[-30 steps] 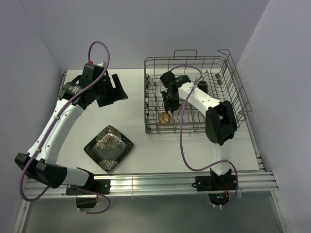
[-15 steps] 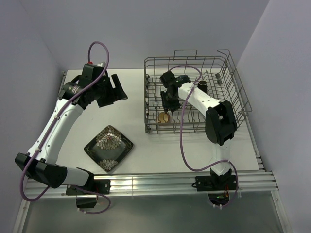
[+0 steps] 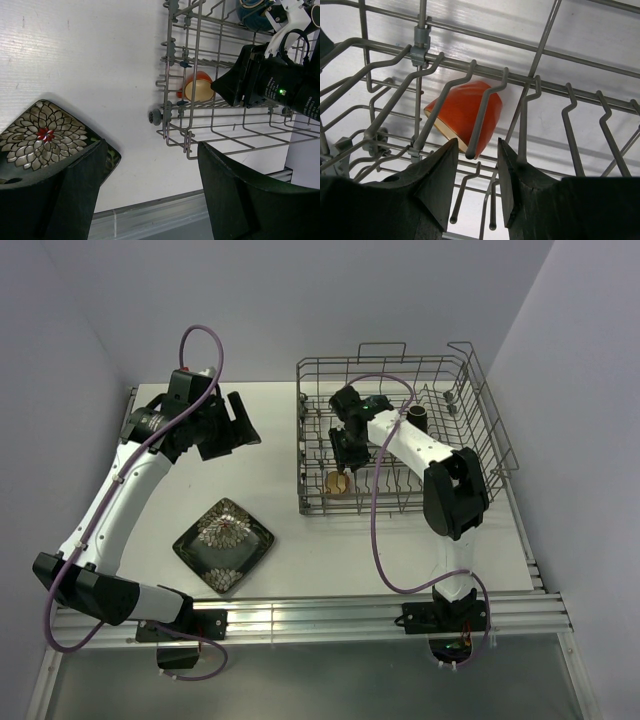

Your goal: Load the mixed dishes into the dish rack

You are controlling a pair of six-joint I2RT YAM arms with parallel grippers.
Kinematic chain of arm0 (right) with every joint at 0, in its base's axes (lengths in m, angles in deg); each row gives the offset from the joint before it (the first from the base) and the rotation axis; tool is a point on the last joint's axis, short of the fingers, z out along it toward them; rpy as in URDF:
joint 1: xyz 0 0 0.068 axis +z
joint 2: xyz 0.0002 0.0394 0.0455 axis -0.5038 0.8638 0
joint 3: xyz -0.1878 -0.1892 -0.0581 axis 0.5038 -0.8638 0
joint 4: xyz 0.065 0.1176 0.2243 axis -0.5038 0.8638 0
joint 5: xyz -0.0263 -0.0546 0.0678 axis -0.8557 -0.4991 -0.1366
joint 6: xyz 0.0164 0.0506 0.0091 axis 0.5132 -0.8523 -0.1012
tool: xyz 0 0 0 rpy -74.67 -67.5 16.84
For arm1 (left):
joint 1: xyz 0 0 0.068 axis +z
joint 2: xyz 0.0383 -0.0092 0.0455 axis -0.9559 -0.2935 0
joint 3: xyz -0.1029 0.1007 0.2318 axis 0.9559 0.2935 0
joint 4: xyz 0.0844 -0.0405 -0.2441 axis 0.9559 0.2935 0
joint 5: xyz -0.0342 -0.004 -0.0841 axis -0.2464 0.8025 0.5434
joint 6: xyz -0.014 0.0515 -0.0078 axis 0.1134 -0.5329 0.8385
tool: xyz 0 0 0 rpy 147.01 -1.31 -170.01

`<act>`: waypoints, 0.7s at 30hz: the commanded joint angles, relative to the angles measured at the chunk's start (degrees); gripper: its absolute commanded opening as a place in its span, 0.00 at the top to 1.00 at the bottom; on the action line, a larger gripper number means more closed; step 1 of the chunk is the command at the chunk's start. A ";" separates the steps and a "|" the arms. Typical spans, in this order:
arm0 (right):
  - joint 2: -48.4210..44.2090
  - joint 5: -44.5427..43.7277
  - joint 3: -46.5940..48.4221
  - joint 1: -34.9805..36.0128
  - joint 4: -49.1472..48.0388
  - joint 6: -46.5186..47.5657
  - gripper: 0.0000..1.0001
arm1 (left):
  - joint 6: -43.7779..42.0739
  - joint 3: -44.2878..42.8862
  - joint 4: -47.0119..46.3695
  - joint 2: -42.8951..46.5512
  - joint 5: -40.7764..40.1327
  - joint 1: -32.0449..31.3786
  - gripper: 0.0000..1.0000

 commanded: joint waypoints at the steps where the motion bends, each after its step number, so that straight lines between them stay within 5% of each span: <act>1: -3.41 2.58 -0.47 -0.45 -5.47 1.36 0.56 | -0.82 -0.98 -1.12 0.14 1.06 0.34 0.21; 21: 0.19 1.45 -1.18 -0.98 -3.90 2.42 0.57 | -0.82 0.17 -0.94 0.93 1.33 1.22 0.21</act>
